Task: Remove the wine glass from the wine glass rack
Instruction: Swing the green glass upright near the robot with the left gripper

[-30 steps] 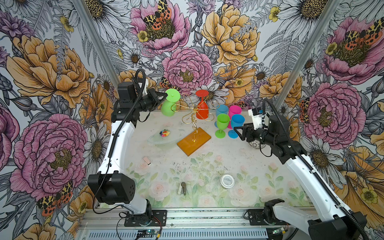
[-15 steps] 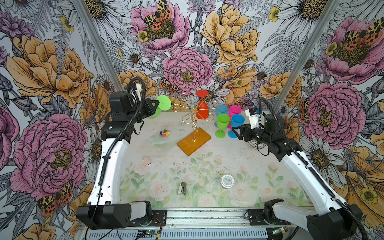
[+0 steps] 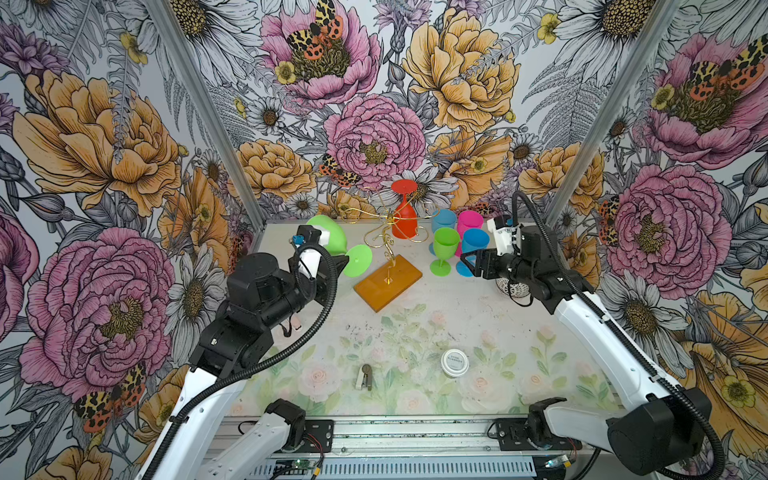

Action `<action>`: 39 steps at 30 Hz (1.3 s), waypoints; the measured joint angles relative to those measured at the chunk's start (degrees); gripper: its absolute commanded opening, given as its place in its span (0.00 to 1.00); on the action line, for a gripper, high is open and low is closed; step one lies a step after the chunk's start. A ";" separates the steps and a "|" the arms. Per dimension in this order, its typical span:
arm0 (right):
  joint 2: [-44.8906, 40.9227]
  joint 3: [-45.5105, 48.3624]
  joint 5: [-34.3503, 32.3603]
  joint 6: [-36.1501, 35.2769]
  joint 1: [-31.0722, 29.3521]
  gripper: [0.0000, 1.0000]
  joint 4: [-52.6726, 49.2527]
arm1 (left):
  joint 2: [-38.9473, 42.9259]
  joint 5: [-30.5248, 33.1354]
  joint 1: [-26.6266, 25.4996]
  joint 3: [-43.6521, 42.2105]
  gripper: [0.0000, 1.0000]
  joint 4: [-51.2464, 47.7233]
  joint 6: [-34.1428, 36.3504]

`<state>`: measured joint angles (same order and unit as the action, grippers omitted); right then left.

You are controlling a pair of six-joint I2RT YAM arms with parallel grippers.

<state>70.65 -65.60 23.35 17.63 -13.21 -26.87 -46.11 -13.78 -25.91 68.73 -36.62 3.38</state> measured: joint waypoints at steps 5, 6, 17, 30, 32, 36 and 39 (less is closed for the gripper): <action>0.31 -0.20 1.99 1.09 0.00 0.70 0.00 | 3.98 0.96 -7.04 -4.50 0.00 -0.04 5.75; 0.35 -0.20 2.21 1.29 0.00 0.70 -0.02 | 4.48 0.96 -8.17 -5.05 0.00 -0.07 6.56; 1.11 -1.01 3.32 2.73 -0.02 0.69 -3.28 | 10.23 2.60 -21.99 -13.00 0.00 0.22 11.72; 3.69 -5.42 6.84 5.14 -0.02 0.69 -11.58 | 6.29 13.60 -41.44 -17.75 0.00 1.60 24.81; 3.69 -6.84 8.00 5.53 -0.17 0.68 -12.15 | 4.48 15.54 -43.19 -18.49 0.00 1.97 27.43; 4.83 -11.43 10.75 6.80 -0.72 0.67 -14.80 | 1.55 19.50 -45.62 -20.83 0.00 3.19 33.24; 6.29 -15.52 12.35 6.99 -2.03 0.67 -17.18 | 1.14 22.34 -46.62 -22.80 0.00 4.31 37.79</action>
<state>76.95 -81.12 35.70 24.62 -15.25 -44.05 -44.97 8.56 -72.53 45.93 -32.32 41.17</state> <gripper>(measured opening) 0.667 0.057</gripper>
